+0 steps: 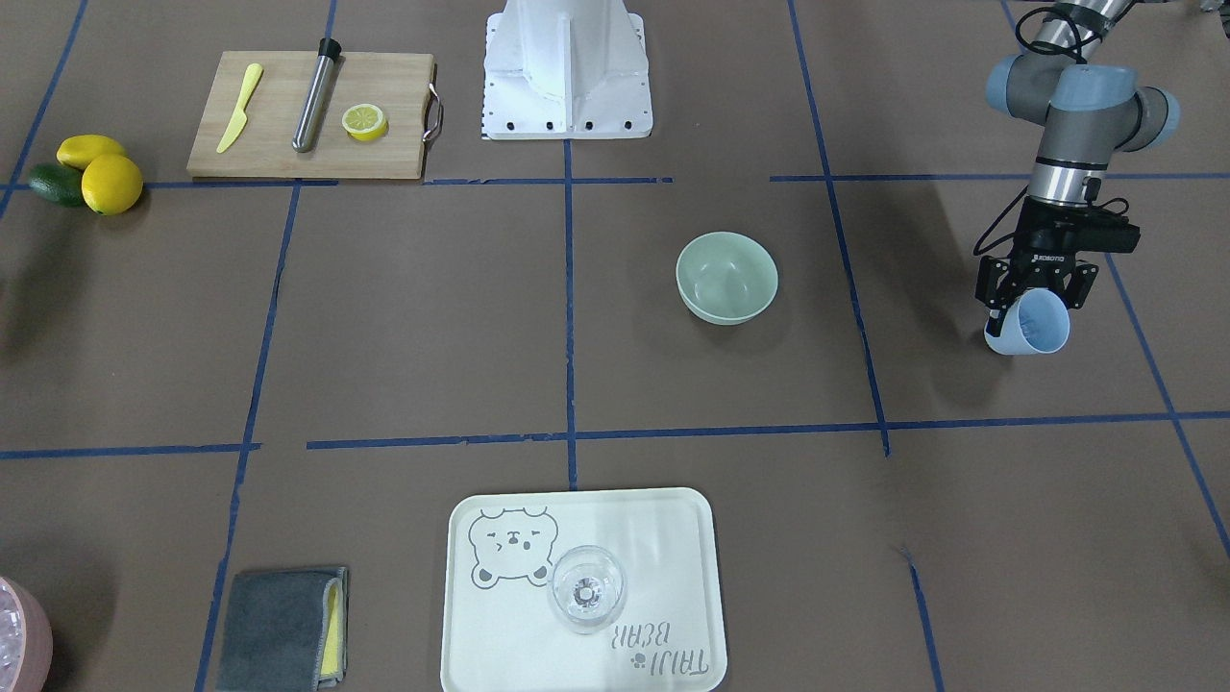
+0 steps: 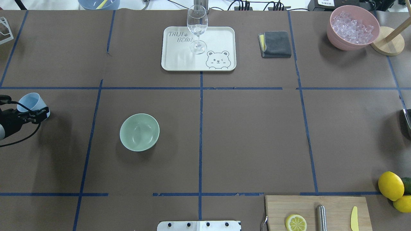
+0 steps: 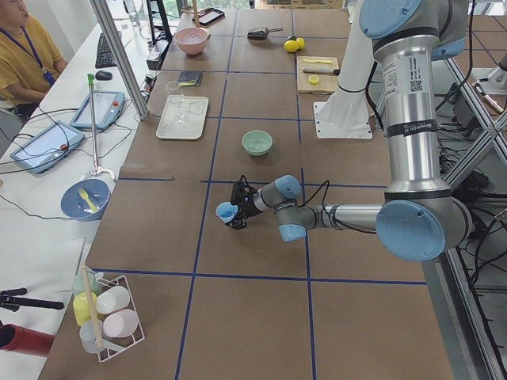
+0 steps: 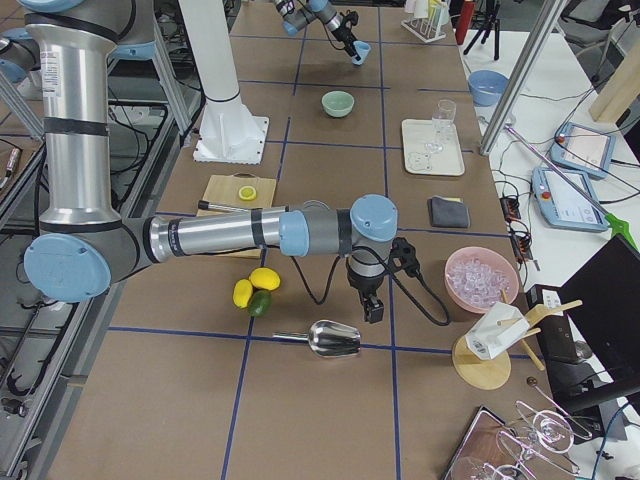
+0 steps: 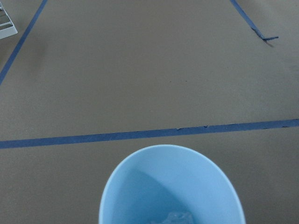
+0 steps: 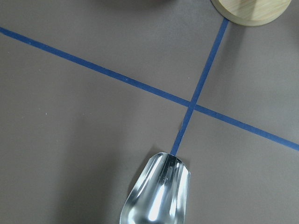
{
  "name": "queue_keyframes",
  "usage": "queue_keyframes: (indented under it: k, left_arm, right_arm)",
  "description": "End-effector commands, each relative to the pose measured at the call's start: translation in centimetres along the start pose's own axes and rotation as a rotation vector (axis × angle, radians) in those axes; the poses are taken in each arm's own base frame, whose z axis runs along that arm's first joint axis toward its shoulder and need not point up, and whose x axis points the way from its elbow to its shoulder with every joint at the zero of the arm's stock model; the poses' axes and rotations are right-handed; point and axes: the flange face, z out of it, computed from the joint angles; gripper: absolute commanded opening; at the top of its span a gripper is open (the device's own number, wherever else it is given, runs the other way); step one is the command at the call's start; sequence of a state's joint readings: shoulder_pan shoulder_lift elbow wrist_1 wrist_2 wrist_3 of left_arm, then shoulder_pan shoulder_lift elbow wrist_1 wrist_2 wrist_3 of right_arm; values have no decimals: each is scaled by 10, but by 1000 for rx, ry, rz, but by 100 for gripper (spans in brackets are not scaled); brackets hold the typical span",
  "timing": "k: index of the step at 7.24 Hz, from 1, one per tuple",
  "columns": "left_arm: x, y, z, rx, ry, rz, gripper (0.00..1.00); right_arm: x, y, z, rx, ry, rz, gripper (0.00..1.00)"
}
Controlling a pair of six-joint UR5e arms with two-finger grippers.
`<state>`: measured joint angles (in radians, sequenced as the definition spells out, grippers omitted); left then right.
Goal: Pour ice into bowl
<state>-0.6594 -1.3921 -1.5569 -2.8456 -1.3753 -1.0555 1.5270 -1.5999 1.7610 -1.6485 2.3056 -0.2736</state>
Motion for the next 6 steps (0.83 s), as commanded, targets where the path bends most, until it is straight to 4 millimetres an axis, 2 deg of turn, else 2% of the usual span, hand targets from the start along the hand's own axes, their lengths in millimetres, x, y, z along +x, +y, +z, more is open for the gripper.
queue_keyframes:
  k: [1, 3, 4, 6]
  left_arm:
    - [11, -41, -18, 75, 21, 80, 0]
    - [18, -68, -30, 130, 25, 324, 0]
    - [33, -79, -35, 148, 55, 482, 0]
    - [76, -101, -36, 191, 140, 588, 0]
  right_arm:
    - [2, 2, -1, 2, 1, 3, 100]
    - [4, 3, 0, -1, 2, 6, 100]
    - [6, 8, 3, -8, 0, 13, 100]
    - [12, 27, 14, -32, -5, 55, 100]
